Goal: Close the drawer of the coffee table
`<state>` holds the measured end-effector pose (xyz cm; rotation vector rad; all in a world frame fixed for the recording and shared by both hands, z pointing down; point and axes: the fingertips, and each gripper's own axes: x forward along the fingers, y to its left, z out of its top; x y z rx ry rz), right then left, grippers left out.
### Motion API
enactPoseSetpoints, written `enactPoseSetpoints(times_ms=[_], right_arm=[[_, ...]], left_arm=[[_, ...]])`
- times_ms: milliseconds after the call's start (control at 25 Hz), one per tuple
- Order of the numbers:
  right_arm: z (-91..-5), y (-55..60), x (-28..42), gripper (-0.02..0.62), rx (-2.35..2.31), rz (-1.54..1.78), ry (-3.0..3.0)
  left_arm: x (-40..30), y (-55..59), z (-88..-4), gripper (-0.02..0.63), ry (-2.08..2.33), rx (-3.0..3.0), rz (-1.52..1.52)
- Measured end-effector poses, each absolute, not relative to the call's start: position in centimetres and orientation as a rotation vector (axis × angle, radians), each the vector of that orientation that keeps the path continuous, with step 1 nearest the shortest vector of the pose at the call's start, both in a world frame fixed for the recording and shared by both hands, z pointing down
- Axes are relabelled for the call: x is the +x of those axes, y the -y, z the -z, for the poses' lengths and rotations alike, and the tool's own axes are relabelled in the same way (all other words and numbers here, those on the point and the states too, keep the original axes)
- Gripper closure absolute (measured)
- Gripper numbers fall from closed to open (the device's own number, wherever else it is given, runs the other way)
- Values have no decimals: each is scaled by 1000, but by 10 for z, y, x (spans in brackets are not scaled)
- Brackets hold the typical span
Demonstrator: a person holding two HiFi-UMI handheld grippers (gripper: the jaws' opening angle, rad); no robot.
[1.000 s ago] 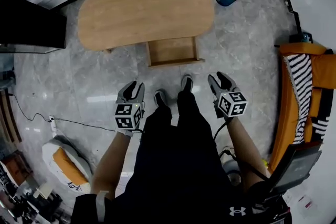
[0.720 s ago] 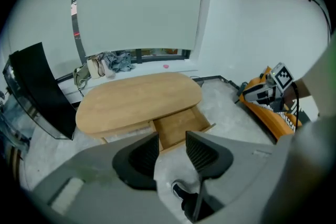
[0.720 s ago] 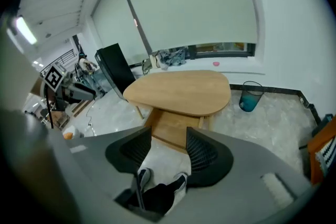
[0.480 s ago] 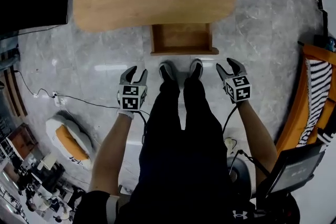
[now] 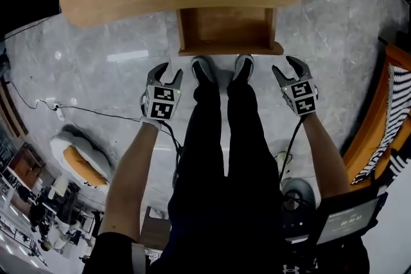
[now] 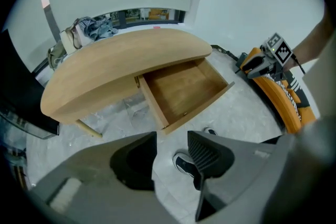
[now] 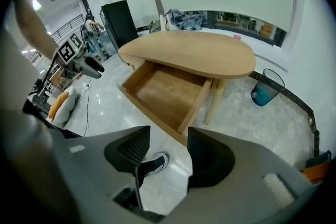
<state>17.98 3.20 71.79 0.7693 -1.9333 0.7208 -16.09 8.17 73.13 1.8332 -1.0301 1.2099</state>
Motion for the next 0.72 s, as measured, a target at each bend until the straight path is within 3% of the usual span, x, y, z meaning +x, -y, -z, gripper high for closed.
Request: enactPoseSetpoints(times_ms=[240,440,720], right_arm=[[-778,-33,194,350,756,-745,1870],[-816,-44,210,313,725,-752,1782],[-842,-32,214,352,744,-638,1709]], left_arm=[[-165,-92,-788,365,968,1774,-1251],[-158,-88,-826,362,960,1749,-1264],[-154,-81,-858,374,963,1697,-1297]])
